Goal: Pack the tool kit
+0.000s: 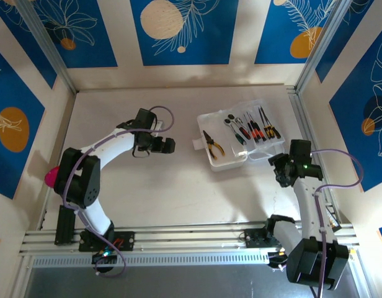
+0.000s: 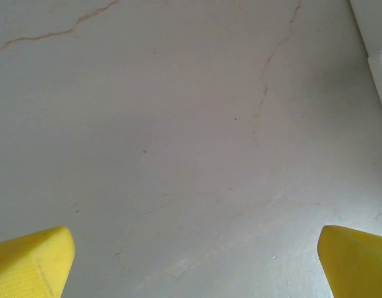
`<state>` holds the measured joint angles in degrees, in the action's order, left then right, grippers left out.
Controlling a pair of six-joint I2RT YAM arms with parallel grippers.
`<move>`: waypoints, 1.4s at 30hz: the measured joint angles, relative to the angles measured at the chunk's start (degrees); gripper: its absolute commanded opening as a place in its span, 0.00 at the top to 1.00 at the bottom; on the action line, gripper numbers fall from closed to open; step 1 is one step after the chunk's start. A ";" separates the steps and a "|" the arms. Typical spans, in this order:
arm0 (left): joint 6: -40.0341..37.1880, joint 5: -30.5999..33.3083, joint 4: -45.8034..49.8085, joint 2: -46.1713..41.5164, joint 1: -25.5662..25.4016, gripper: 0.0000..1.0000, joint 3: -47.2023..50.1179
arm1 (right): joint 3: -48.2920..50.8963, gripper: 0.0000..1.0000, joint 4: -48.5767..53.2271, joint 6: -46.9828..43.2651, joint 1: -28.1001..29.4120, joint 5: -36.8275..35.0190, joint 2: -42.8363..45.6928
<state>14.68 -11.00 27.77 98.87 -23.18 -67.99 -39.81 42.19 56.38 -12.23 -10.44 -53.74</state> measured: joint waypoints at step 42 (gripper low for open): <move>0.39 -0.92 0.57 0.48 -1.36 0.00 0.00 | -0.94 0.81 -29.35 2.51 -4.37 4.68 -28.89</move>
<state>15.07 -11.92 28.34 99.35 -24.53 -67.99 -40.75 12.84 58.89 -16.60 -5.76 -82.63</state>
